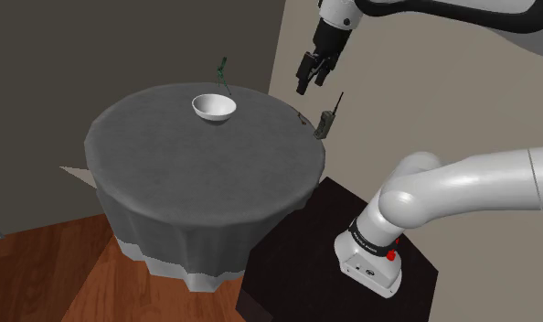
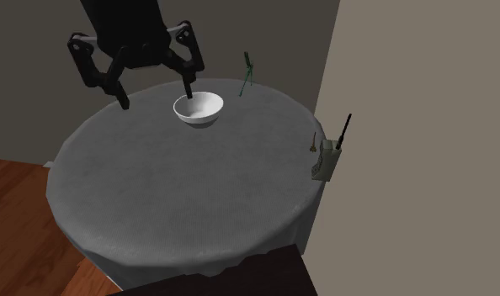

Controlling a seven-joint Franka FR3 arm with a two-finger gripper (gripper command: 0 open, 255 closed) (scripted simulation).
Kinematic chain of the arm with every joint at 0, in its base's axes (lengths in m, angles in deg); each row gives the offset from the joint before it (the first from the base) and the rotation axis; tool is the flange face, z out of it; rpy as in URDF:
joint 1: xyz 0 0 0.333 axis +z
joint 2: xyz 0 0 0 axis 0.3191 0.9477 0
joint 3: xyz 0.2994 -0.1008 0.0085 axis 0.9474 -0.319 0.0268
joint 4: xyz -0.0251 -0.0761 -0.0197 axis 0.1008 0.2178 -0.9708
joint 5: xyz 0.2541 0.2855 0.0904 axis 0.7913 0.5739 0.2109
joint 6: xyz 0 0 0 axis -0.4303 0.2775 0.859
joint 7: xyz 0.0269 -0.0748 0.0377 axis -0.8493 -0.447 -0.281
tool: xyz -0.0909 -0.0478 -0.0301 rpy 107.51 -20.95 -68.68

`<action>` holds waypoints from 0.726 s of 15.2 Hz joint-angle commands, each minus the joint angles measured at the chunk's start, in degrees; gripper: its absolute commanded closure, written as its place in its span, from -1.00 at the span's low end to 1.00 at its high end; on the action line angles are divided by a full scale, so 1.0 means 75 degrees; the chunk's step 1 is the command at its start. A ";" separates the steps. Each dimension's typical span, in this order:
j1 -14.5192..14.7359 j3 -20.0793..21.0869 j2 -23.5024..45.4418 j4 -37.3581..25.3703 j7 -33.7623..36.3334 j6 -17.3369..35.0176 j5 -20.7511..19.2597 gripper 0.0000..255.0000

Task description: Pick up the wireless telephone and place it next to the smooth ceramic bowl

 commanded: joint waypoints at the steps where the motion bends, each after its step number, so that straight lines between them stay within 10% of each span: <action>1: 0.0000 0.0000 0.0000 0.0000 0.0000 0.0000 0.0000 -1.00; 11: -0.0590 -0.1276 0.1352 0.0131 -0.1482 0.0881 -0.0962 -1.00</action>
